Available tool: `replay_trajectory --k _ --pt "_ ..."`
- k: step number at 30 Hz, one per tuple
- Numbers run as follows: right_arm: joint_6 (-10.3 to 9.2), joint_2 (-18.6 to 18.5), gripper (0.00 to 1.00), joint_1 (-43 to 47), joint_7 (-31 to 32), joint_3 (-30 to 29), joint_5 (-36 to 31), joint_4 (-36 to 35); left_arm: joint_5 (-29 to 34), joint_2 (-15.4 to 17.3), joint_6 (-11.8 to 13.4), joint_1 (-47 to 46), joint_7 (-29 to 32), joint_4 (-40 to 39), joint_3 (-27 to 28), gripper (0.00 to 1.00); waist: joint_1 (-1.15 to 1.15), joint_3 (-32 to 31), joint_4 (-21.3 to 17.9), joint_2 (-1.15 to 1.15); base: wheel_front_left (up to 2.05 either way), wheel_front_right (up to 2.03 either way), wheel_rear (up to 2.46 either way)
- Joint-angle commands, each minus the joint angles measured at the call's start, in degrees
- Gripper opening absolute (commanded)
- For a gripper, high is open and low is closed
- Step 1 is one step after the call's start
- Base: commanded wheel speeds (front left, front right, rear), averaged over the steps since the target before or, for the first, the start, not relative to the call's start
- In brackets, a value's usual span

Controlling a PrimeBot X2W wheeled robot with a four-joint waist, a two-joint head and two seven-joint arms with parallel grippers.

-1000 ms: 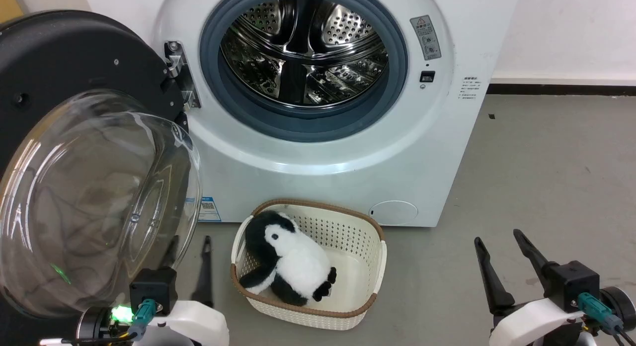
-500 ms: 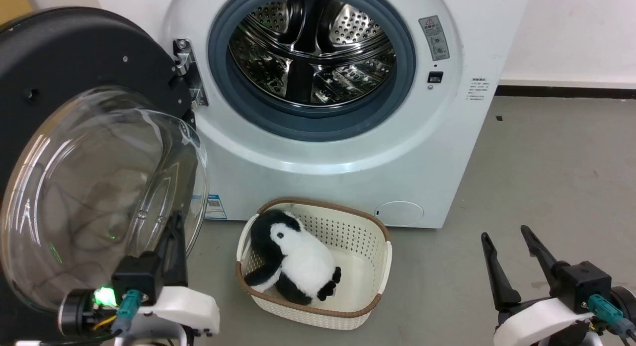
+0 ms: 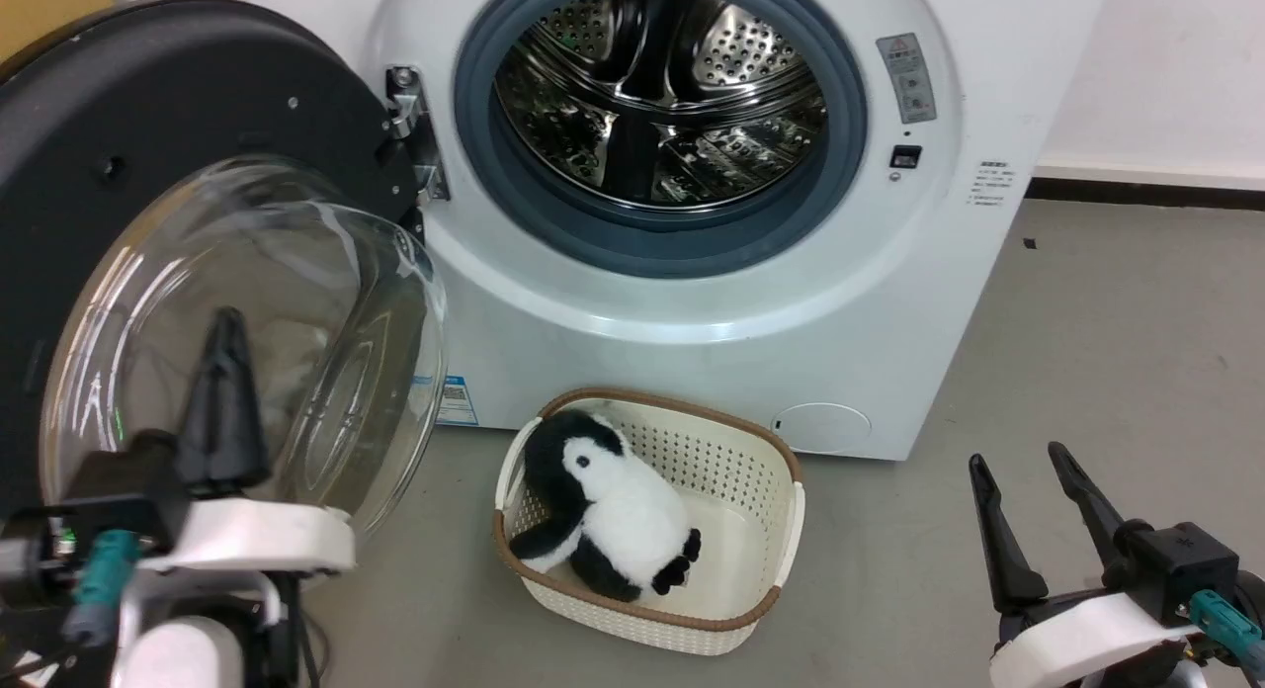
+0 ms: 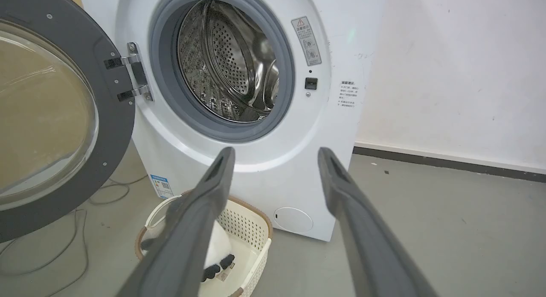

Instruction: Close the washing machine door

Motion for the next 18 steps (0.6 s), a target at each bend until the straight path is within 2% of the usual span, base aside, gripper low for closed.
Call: replay_trajectory --k 1,12,18 --pt "0.01 0.1 1.0 0.06 -0.71 -0.24 0.51 -0.21 -1.09 0.09 -0.57 -1.76 -0.72 -0.92 1.65 0.0 0.0 0.06 0.6 0.0 0.0 0.0 0.0" --pt "0.02 0.13 1.0 -0.12 -2.03 -0.82 1.29 -0.24 -6.29 -1.52 -5.09 -7.66 -2.04 -1.5 11.55 0.0 0.0 0.54 4.28 0.0 0.0 0.0 0.0" --pt "0.02 0.15 1.0 -0.19 -2.75 -1.1 1.6 0.05 -11.12 -1.49 -6.53 -11.99 -2.75 0.27 17.9 0.0 0.0 0.88 6.12 0.0 0.0 0.0 0.0"
